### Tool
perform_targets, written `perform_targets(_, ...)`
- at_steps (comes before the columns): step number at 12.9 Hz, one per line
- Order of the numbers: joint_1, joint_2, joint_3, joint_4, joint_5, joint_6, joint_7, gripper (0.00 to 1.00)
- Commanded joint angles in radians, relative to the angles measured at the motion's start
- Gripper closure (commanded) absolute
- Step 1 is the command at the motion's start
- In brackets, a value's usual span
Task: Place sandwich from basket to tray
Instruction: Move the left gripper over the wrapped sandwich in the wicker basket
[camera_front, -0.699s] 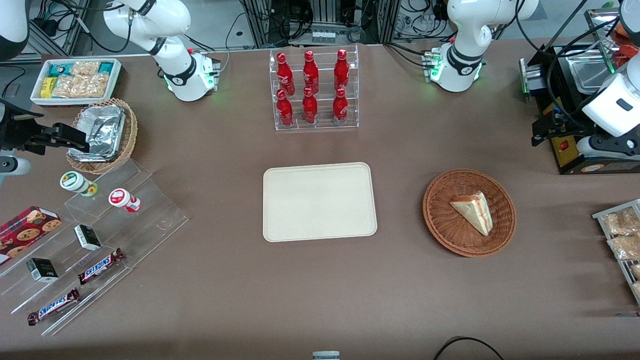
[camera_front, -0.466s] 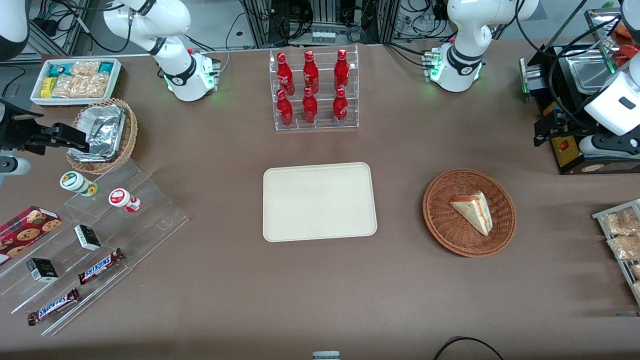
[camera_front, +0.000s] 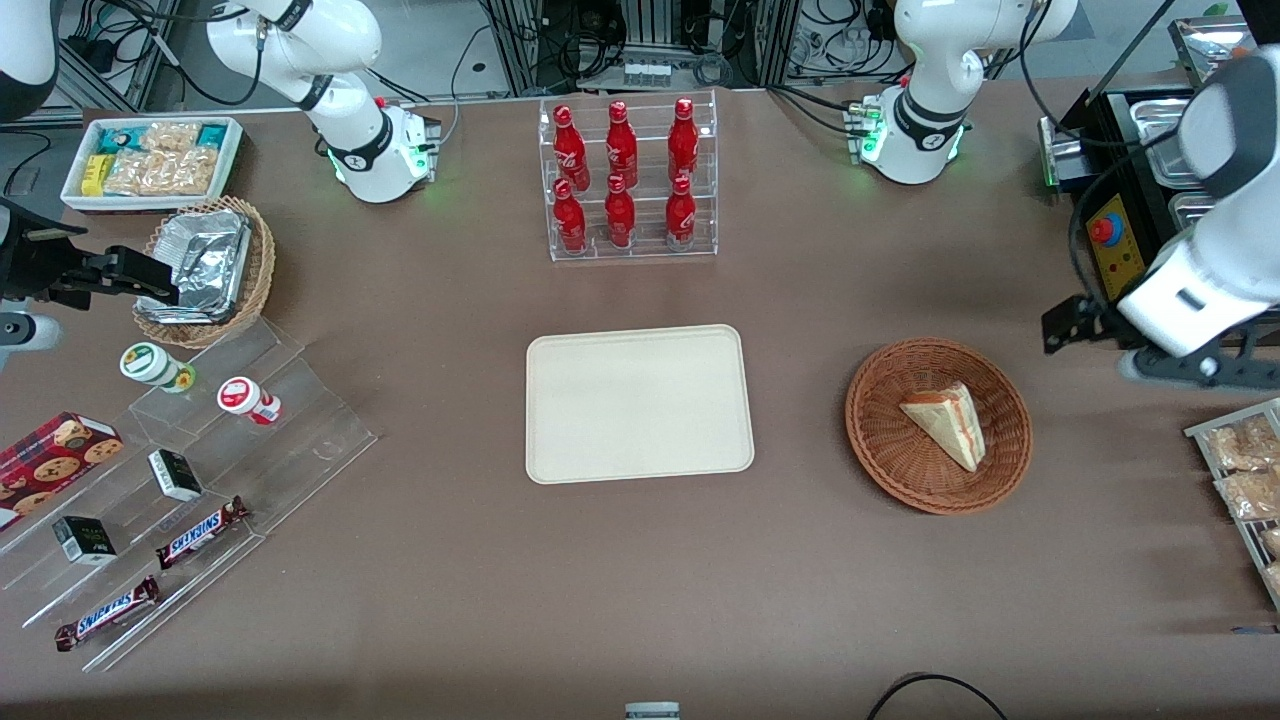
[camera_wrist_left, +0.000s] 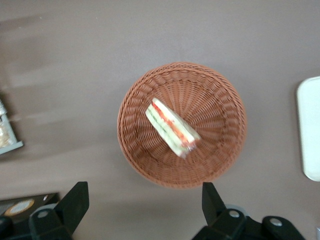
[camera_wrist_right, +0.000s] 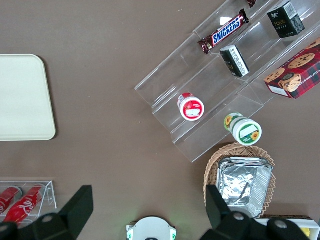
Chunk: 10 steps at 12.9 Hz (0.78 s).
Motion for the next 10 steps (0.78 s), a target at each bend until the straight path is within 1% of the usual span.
perform_targets(1, -0.006, -0.018, 0.004, -0.126, 0.019, 0.149, -0.096, 0.0)
perform_targets(3, -0.007, -0.007, 0.004, -0.179, 0.019, 0.215, -0.197, 0.0)
perform_targets(6, -0.01, -0.012, 0.0, -0.299, 0.007, 0.399, -0.457, 0.0)
perform_targets(8, -0.022, -0.016, -0.001, -0.389, 0.007, 0.505, -0.538, 0.0)
perform_targets(10, -0.03, -0.007, -0.002, -0.417, 0.007, 0.555, -0.64, 0.0)
